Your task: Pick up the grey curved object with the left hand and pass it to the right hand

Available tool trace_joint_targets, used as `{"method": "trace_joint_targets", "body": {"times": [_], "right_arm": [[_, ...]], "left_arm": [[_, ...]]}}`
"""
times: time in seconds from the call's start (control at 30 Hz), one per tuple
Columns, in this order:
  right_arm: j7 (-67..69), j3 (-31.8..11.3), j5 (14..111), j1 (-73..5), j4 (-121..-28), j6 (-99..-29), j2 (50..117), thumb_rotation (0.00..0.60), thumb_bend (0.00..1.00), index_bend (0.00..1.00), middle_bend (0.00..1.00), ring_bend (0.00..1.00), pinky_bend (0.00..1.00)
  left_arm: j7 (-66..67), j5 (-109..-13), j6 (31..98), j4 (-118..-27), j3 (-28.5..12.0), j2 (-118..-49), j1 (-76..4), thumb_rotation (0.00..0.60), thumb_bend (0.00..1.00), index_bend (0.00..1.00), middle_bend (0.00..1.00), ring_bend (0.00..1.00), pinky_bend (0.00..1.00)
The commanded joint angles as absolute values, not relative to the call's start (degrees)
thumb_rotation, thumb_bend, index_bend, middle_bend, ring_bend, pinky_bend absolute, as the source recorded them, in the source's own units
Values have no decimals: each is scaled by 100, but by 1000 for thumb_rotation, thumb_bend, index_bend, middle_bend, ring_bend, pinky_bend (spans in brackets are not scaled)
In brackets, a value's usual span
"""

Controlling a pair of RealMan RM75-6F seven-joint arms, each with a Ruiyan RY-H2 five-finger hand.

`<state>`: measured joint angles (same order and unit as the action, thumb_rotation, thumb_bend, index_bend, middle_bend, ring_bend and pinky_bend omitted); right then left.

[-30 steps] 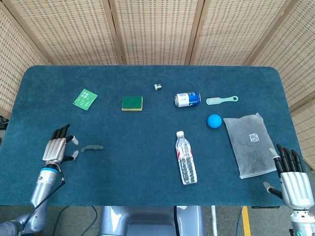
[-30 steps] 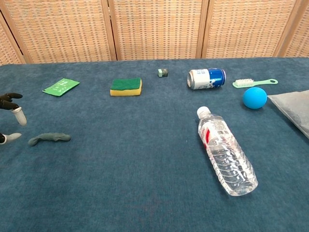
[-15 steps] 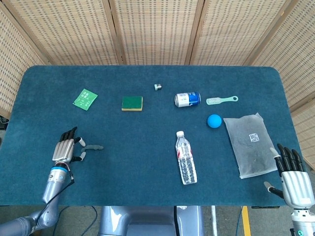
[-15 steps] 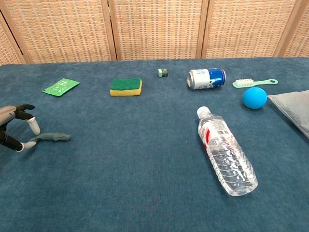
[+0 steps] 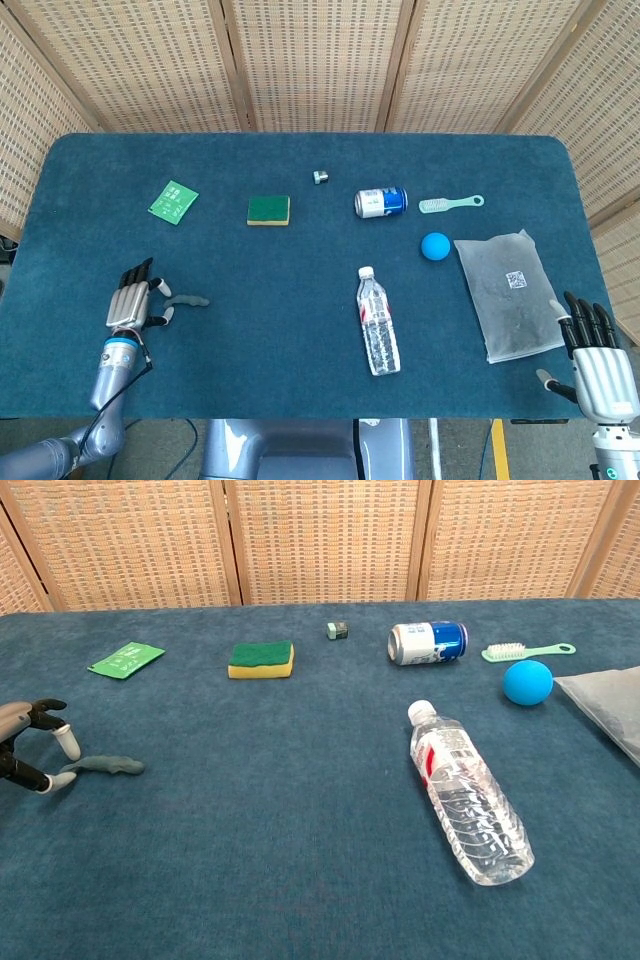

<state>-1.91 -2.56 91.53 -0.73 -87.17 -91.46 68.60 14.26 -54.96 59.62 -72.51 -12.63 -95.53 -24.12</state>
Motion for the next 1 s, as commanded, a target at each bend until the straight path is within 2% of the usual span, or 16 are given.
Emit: {"method": "trace_joint_targets", "body": {"times": [0.03,0.3,1.0], "right_arm": [[-189,-257,9151,-75,-8723,-9144,6856,600,0,0,0,0,0],[-155,-252,9127,-87,-8721,-9103,6848,600,0,0,0,0,0],[-148,-274,9082,-109,-8696,-9084,6891,600,0,0,0,0,0]], "left_arm": [[1400,-5480,5919,-7234,-1258,-9557,-2430,600,343,480,0,0,0],[1437,-5485,5902,-7208,-1215,-9594,-2479,600,346,486,0,0,0],[1581,-5336,6040,-7137,-1250,-9701,-2521,600,386,595,0,0,0]]}}
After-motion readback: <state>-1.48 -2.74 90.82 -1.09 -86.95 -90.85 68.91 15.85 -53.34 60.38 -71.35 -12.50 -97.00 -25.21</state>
